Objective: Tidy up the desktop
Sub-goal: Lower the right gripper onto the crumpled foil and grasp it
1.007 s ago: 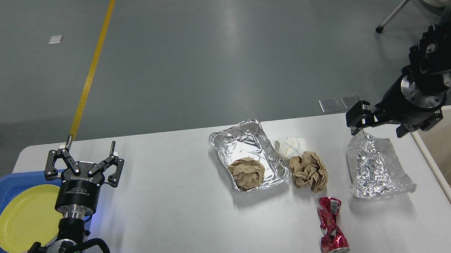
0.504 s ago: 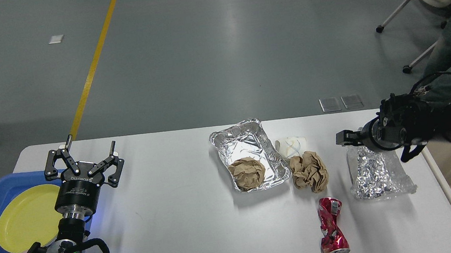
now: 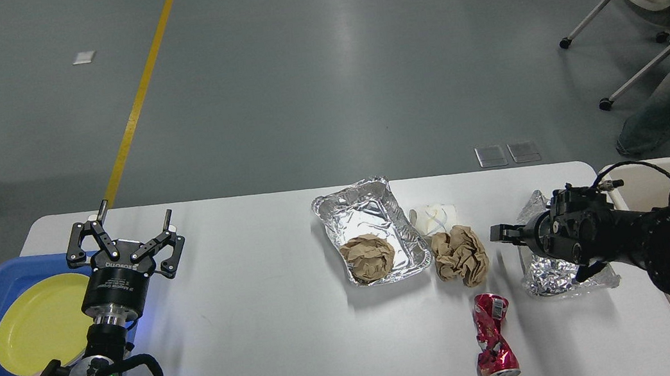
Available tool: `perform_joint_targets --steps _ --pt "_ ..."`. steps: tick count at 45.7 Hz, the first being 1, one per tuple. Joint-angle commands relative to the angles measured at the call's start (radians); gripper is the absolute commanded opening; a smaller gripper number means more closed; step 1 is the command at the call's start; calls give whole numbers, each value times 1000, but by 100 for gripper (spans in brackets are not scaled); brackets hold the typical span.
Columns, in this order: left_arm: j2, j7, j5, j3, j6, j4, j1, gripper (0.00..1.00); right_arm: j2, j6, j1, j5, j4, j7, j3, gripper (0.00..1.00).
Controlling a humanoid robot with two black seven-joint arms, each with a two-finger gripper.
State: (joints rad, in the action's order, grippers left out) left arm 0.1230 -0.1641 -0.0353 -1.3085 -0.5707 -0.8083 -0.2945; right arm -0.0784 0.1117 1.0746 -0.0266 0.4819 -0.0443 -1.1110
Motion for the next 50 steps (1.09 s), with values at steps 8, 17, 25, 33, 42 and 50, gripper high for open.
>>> perform_joint_targets --steps 8,17,25,33,42,50 --pt "0 0 0 0 0 0 0 96 0 0 -19 5 0 -25 8 39" --pt "1 0 0 0 0 0 0 96 0 -6 -24 8 0 -42 11 32" --pt "0 0 0 0 0 0 0 96 -1 -6 -25 11 7 -77 25 0" --pt "1 0 0 0 0 0 0 96 -3 -6 -25 11 18 -97 34 0" --pt "1 0 0 0 0 1 0 96 -11 -23 -27 11 26 -157 106 0" --pt "1 0 0 0 0 1 0 96 -15 -23 -12 11 55 -161 108 0"
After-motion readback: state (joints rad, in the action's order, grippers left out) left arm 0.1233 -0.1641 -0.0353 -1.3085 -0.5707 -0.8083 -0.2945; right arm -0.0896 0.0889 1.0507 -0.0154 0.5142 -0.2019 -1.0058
